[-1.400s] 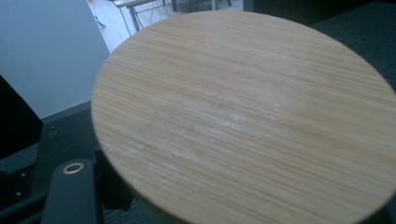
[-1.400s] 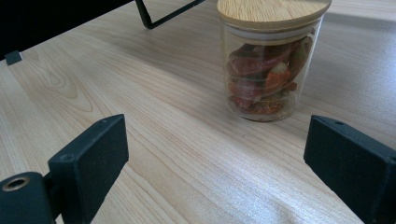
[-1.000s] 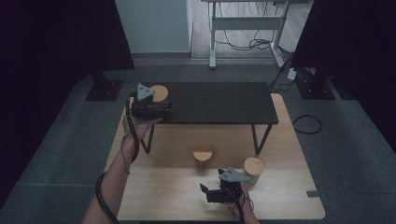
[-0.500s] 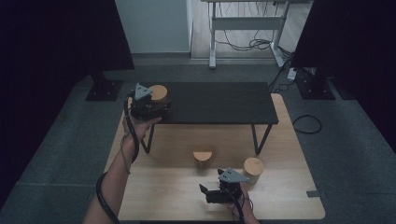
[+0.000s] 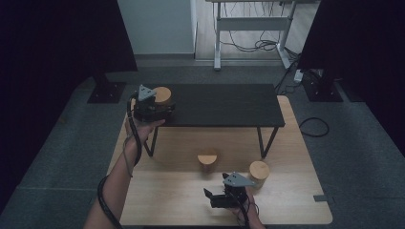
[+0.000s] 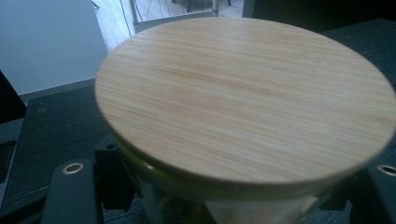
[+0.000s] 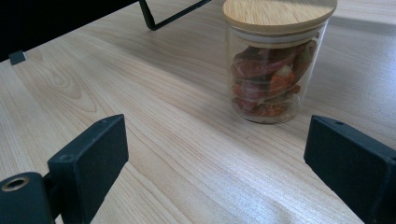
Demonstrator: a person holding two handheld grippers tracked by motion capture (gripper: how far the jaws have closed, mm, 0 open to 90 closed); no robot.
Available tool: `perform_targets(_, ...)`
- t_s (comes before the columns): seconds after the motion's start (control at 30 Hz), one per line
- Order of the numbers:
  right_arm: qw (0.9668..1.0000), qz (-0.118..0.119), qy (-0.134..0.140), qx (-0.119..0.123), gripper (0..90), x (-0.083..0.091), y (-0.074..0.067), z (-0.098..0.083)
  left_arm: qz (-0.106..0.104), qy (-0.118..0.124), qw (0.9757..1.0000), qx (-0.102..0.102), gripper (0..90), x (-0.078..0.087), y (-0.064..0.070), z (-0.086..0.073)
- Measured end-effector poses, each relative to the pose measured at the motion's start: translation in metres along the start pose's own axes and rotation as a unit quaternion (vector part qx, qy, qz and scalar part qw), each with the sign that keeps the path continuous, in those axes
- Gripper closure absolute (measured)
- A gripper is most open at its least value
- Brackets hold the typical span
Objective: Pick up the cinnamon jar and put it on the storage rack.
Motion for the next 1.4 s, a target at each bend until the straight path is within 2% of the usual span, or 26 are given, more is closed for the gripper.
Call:
perform_targets(0.07, 1.0, 0.0, 0.0, 0.0, 5.8, 0.0, 0.0, 0.0, -0.003, -0.002, 1.0, -0.001, 22.6, 0.0, 0.0, 0.0)
perform_targets(0.13, 1.0, 0.0, 0.001, -0.001, 5.8, 0.001, 0.0, 0.0, -0.006, -0.003, 1.0, -0.004, 16.7, 0.001, 0.0, 0.0)
perform_targets(0.2, 1.0, 0.0, 0.002, -0.002, 5.8, 0.001, 0.0, 0.0, -0.001, 0.001, 1.0, -0.006, 11.9, 0.003, 0.001, -0.001)
perform_targets(0.33, 1.0, 0.0, 0.002, -0.002, 5.8, 0.001, 0.0, 0.0, 0.0, 0.015, 0.9999, 0.004, 4.9, 0.01, 0.003, -0.003)
perform_targets(0.4, 1.0, 0.0, 0.002, -0.003, 5.8, 0.001, 0.0, 0.0, 0.005, 0.015, 0.9999, -0.003, 2.8, 0.013, 0.006, -0.002)
perform_targets(0.53, 1.0, -0.002, 0.004, -0.004, 5.8, 0.001, 0.001, 0.001, 0.011, 0.011, 0.9998, -0.009, 2.4, 0.015, 0.008, -0.002)
perform_targets(0.83, 0.9999, -0.007, 0.007, -0.006, 5.8, 0.003, 0.001, 0.001, 0.009, 0.022, 0.9997, 0.001, 2.4, 0.031, 0.007, -0.014)
perform_targets(0.9, 0.9999, -0.008, 0.008, -0.005, 5.8, 0.004, 0.001, 0.001, 0.009, 0.025, 0.9996, -0.008, 2.4, 0.037, 0.008, -0.018)
perform_targets(1.07, 0.9999, -0.009, 0.008, -0.008, 5.8, 0.003, 0.001, 0.001, 0.014, 0.022, 0.9996, -0.014, 2.5, 0.046, 0.009, -0.025)
perform_targets(1.27, 0.9999, -0.011, 0.005, -0.005, 5.8, 0.003, 0.001, 0.0, 0.014, 0.025, 0.9996, -0.006, 2.5, 0.059, 0.005, -0.035)
perform_targets(1.33, 0.9999, -0.011, 0.008, -0.003, 5.8, 0.004, 0.0, 0.001, 0.016, 0.026, 0.9995, -0.001, 2.6, 0.066, 0.005, -0.042)
perform_targets(1.4, 0.9999, -0.011, 0.009, -0.003, 5.8, 0.004, 0.001, 0.001, 0.009, 0.027, 0.9996, 0.007, 2.7, 0.072, 0.003, -0.051)
Point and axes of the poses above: each handheld gripper's, and its own axes: x roughly backward along the jaws, z roughly out of its top, y roughly to its right, the point moved 3 cm from there along -x, roughly forward along the jaws, and after that the axes turned 3 degrees about y, right-handed, at the moved point
